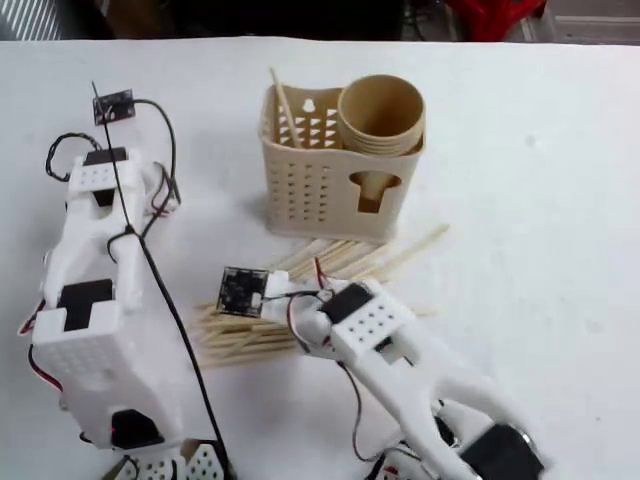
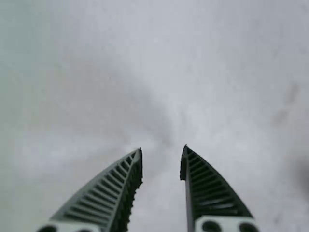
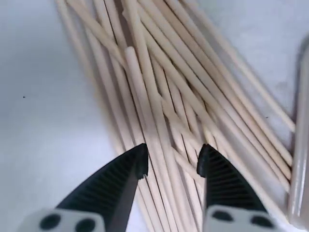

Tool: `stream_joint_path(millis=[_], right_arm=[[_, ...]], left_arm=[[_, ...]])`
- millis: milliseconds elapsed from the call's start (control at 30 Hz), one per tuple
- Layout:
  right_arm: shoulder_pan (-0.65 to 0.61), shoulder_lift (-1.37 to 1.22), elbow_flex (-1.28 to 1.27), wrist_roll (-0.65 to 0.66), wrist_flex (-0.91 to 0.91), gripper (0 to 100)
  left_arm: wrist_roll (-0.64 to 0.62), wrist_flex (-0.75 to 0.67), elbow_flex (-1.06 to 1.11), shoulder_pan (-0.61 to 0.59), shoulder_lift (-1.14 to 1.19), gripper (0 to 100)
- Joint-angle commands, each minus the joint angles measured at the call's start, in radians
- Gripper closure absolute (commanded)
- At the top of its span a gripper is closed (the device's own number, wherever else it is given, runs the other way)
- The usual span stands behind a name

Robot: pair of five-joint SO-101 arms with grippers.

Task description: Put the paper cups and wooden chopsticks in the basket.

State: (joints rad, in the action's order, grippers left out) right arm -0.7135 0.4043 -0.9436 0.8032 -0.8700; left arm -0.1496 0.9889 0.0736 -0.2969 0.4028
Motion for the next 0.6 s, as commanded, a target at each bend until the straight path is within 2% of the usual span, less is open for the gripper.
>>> stream_joint_path(millis=[0,200,367,567], right_arm=[[-0.001,-0.096,0.029,0.009,0.062,84.0],[-0.001,-0.119,0.049,0.009,0.062,84.4],[-0.001,-0.128,0.049,0.009,0.079,93.9],[-0.001,-0.128,0.044,0.009,0.082,94.7]], left_arm=[[-0.009,-0.014,-0.005,0.008,-0.03,85],[-0.009,-0.017,-0.005,0.008,-0.03,85],[-0.009,-0.015,-0.005,0.008,-0.03,85],[-0.009,-0.012,-0.005,0.008,-0.03,85]])
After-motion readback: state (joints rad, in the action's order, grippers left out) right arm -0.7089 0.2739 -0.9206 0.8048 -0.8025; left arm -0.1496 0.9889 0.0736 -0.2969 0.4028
